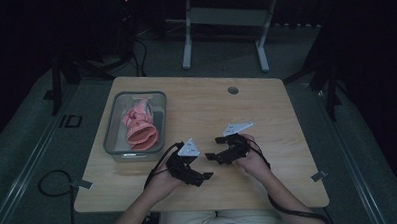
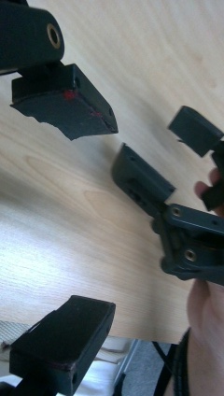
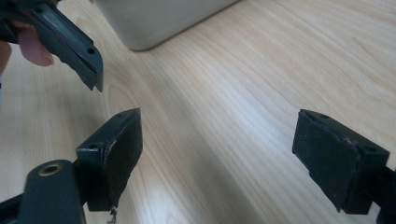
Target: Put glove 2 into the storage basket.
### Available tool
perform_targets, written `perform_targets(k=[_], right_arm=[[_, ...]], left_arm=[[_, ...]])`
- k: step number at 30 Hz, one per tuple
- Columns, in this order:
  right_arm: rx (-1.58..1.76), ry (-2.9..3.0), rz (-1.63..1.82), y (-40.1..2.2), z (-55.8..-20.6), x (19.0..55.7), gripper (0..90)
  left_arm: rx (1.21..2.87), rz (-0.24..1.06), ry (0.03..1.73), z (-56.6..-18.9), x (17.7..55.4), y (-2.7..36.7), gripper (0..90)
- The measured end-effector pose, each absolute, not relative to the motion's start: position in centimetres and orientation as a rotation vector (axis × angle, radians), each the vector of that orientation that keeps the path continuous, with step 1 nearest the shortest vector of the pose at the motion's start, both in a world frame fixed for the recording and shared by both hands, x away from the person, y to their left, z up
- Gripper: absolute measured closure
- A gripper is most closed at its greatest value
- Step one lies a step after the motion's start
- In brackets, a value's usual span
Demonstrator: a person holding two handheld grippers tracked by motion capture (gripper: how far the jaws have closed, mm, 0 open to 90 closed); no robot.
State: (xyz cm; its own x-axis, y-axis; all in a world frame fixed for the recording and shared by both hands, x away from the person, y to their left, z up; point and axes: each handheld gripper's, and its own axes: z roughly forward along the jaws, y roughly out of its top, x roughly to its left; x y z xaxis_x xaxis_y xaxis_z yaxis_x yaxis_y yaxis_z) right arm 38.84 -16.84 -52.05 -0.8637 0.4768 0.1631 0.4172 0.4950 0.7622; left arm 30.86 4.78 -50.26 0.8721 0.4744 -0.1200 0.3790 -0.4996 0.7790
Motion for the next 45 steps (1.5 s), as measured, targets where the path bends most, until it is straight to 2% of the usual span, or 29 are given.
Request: perform_targets(k=[10, 21, 38, 45], right_arm=[[0.780, 2.652, 1.301, -18.2, -53.4, 37.7, 15.5], [0.765, 2.620, 1.322, -19.2, -54.7, 36.7, 14.0], [0.795, 2.551, 1.354, -21.1, -55.6, 36.0, 14.0], [0.788, 2.544, 1.347, -21.1, -55.7, 36.0, 14.1]], left_arm=[[2.174, 0.114, 0.603, -52.6, 30.7, 4.2, 12.5], [2.216, 0.145, 0.564, -54.5, 30.2, 3.6, 12.5], [2.209, 0.204, 0.548, -55.5, 29.8, 3.6, 12.4], [2.200, 0.185, 0.564, -55.4, 30.1, 3.8, 12.4]])
